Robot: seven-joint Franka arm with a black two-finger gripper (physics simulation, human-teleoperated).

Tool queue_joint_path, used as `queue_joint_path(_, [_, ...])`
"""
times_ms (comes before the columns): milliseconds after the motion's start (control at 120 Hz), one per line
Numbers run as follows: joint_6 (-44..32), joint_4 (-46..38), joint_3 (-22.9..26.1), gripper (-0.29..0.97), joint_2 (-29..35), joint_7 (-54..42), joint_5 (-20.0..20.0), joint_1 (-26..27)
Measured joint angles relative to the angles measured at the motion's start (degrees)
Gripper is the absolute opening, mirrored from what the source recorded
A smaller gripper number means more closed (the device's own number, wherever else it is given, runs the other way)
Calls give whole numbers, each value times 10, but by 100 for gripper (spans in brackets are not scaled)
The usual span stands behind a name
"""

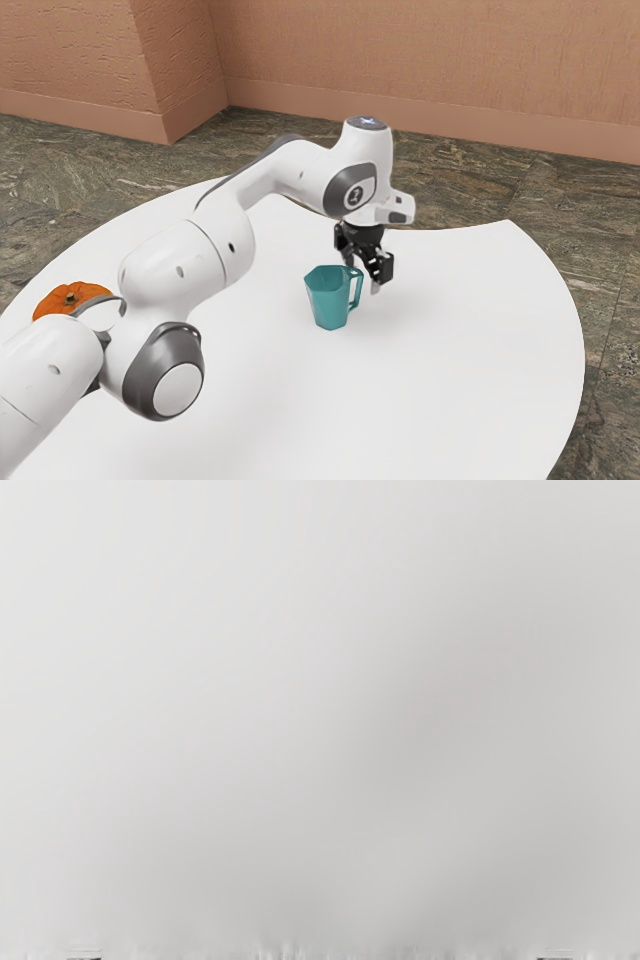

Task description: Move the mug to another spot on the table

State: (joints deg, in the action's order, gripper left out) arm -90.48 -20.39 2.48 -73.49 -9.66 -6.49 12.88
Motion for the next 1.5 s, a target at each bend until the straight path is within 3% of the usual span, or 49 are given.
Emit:
queue_joint_path(567, [52, 1, 1, 28, -1, 6, -1, -1])
queue_joint_path(1058, [120, 0, 6, 16, 3, 7, -5, -12])
queue_joint_path(1500, [135, -19, 6, 8, 18, 7, -16, -11])
